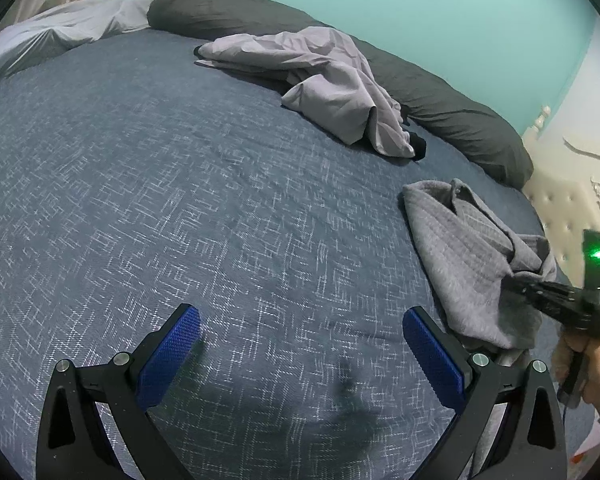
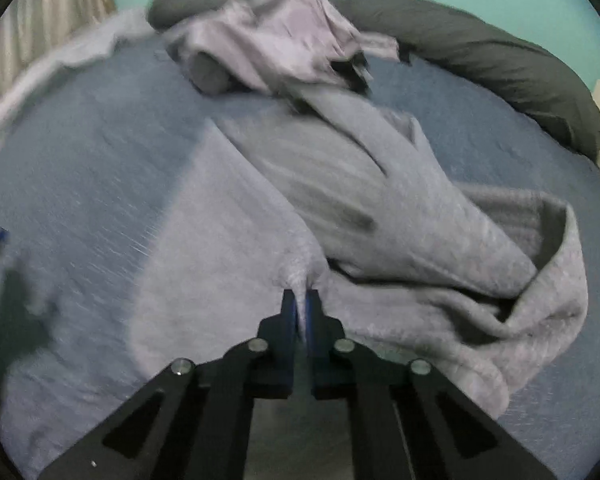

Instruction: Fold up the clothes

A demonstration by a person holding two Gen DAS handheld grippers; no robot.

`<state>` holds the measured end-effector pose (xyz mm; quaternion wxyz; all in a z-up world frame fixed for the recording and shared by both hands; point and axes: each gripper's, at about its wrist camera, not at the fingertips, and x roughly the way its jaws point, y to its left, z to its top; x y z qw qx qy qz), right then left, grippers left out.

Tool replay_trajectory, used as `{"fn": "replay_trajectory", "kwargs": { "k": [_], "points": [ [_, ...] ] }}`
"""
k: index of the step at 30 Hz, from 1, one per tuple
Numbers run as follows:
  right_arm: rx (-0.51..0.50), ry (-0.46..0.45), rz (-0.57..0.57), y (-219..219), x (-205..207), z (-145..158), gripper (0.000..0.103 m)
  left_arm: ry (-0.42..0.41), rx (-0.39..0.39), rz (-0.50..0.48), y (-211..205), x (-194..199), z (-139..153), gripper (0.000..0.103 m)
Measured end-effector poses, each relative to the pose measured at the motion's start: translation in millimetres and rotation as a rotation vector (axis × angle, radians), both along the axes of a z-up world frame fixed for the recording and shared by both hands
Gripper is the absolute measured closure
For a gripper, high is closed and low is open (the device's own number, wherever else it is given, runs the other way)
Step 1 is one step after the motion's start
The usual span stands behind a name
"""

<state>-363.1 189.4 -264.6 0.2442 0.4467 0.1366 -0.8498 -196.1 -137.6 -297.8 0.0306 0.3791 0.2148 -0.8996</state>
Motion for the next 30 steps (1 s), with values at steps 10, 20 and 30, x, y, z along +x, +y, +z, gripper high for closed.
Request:
{"fn": "replay_trajectory", "kwargs": {
  "k": [10,20,30],
  "points": [
    [-0.284,-0.205,0.229,-93.1,29.5,15.1,0.1,0.0,0.007,0.022,-9.3,3.5,-0.3,0.0],
    [-0.304,-0.146,0.14,-62.3,15.5,44.8,0.079,-0.001,0.02,0.019,-12.8,-1.4,-0.1,0.0],
    [-0.087,0.029,-0.206,57.7,-41.1,65.8,0.07,0.009,0.039,-0.076,12.0,-12.1,-1.1,0.0]
  ]
}}
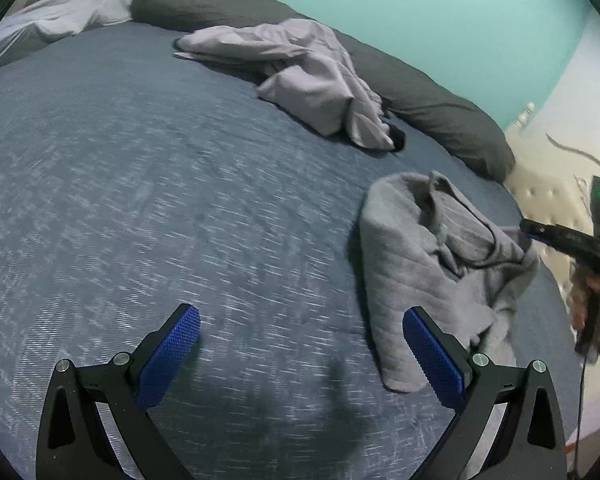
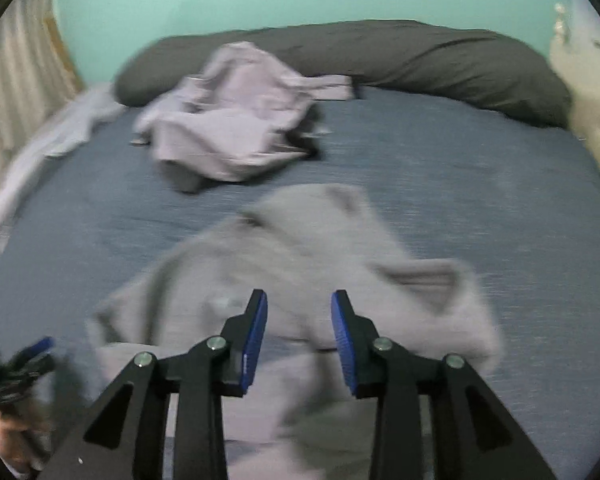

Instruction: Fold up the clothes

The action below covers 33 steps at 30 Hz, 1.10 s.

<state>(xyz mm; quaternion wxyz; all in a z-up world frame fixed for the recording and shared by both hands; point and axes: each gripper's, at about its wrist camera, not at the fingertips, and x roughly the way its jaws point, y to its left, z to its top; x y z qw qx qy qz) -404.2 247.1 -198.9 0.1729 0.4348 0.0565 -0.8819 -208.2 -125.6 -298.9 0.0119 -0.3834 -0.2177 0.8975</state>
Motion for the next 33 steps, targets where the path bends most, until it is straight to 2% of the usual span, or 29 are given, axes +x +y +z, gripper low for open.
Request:
{"fn": "replay_trajectory", "kwargs": {
  "k": [4,8,11,13,15,18,23,29,31,33],
  "points": [
    [0.094,0.0,-0.078,22.0,-17.9,-11.6,0.07,0.013,-0.016,-0.04,13.2,-4.7,0.1,0.0],
    [0.016,-0.024,-0.13,47.3,-33.3,-21.1,0.07,0.013,-0.025,-0.06,18.3,-9.9,-2.4,0.0],
    [-0.047,-0.021,-0.107,43.4,-37.6,-16.8,0.07,0.015,-0.028,-0.064,19.0,-12.2,-4.4,0.0],
    [-0.06,-0.018,-0.067,31.5,-41.9,-12.4,0.07,0.017,-0.025,-0.058,17.3,-13.1,-5.5,0.0],
    [-0.046,-0.012,-0.016,11.6,-47.0,-7.1,0.062,0.017,-0.032,-0.05,16.9,-12.5,-5.8,0.0],
    [-0.011,-0.009,0.061,-24.2,-58.9,-4.6,0.058,0.017,-0.041,-0.039,14.6,-12.0,-6.5,0.0],
    [0.105,-0.032,0.14,-77.3,-78.0,-19.3,0.058,0.007,-0.033,-0.013,4.2,-12.3,-10.3,0.0],
    [0.241,-0.005,0.204,-123.7,-83.7,-43.0,0.058,-0.003,-0.018,0.001,-4.5,-13.5,-13.4,0.0],
    [0.302,-0.005,0.218,-134.1,-86.0,-54.3,0.062,-0.004,-0.016,0.007,-6.7,-13.2,-13.6,0.0],
    [0.337,-0.007,0.2,-133.3,-89.0,-60.2,0.086,-0.003,-0.015,0.011,-8.0,-12.2,-13.2,0.0]
  ]
}}
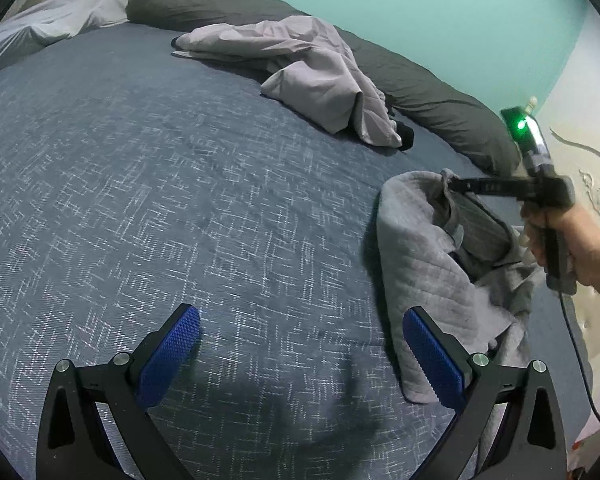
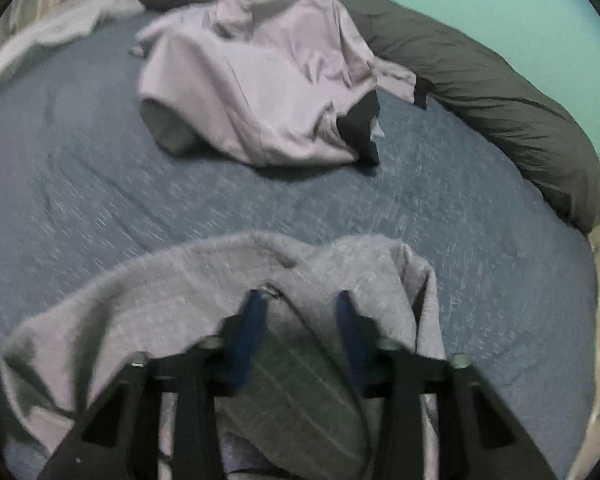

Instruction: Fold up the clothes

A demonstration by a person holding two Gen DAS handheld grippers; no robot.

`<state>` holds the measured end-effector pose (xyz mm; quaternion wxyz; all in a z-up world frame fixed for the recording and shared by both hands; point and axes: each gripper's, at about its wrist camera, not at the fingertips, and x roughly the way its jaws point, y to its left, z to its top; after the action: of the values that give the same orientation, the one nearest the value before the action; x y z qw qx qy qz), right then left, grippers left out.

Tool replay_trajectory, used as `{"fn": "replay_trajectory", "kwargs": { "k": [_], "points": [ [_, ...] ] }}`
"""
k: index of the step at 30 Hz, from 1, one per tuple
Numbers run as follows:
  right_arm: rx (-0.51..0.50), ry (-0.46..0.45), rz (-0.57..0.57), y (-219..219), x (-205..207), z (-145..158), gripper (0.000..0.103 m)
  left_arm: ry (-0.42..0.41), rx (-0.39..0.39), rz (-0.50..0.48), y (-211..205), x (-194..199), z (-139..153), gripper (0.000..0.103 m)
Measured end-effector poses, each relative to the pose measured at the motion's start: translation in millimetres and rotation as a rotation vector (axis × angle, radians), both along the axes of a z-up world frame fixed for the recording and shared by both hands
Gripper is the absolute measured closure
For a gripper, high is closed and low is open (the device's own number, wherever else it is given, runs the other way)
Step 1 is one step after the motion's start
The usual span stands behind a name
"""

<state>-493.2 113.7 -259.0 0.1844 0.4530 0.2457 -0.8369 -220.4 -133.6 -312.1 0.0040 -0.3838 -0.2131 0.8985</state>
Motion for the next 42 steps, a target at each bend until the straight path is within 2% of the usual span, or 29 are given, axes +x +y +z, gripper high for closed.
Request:
{"fn": "replay_trajectory", "kwargs": {
  "k": [1,2,7,13,17,22,24,26,31,34,39,42],
  "points": [
    [0.009,0.007,-0.011,2.0,-0.9,-0.8,0.09,0.0,0.001,0.002,-0.6,0.5,0.2,0.0],
    [0.017,0.014,-0.022,4.1,-1.8,-1.5,0.098,0.001,0.004,0.002,-1.0,0.5,0.6,0.0],
    [-0.052,0.105,-0.043,22.3,8.2,30.0,0.1,0.012,0.009,-0.004,0.6,1.3,5.4,0.0],
    [-0.19,0.218,-0.064,56.4,40.3,108.4,0.1,0.063,0.019,-0.06,19.6,8.3,28.4,0.0],
    [-0.243,0.28,-0.063,78.7,73.1,161.0,0.1,0.127,0.025,-0.107,44.7,16.2,57.2,0.0],
    [-0.308,0.35,-0.055,108.0,119.0,225.5,0.1,0.179,-0.035,-0.167,78.8,13.1,95.7,0.0],
    [-0.33,0.354,-0.053,115.2,134.3,241.8,0.1,0.194,-0.003,-0.184,85.3,10.5,111.3,0.0],
    [-0.348,0.35,-0.05,119.2,146.5,252.4,0.1,0.209,0.022,-0.197,92.3,9.2,126.9,0.0],
    [-0.375,0.344,-0.025,121.6,176.0,269.2,0.1,0.221,-0.009,-0.216,113.0,3.5,150.7,0.0],
    [-0.395,0.345,-0.012,123.4,194.5,274.6,0.101,0.202,-0.039,-0.215,118.2,-6.3,151.7,0.0],
    [-0.426,0.343,-0.01,131.0,215.1,277.6,0.101,0.181,-0.041,-0.254,126.1,-26.6,152.4,0.0],
    [-0.441,0.333,-0.017,137.2,220.9,274.6,0.101,0.155,-0.075,-0.273,134.5,-43.6,148.1,0.0]
  ]
}}
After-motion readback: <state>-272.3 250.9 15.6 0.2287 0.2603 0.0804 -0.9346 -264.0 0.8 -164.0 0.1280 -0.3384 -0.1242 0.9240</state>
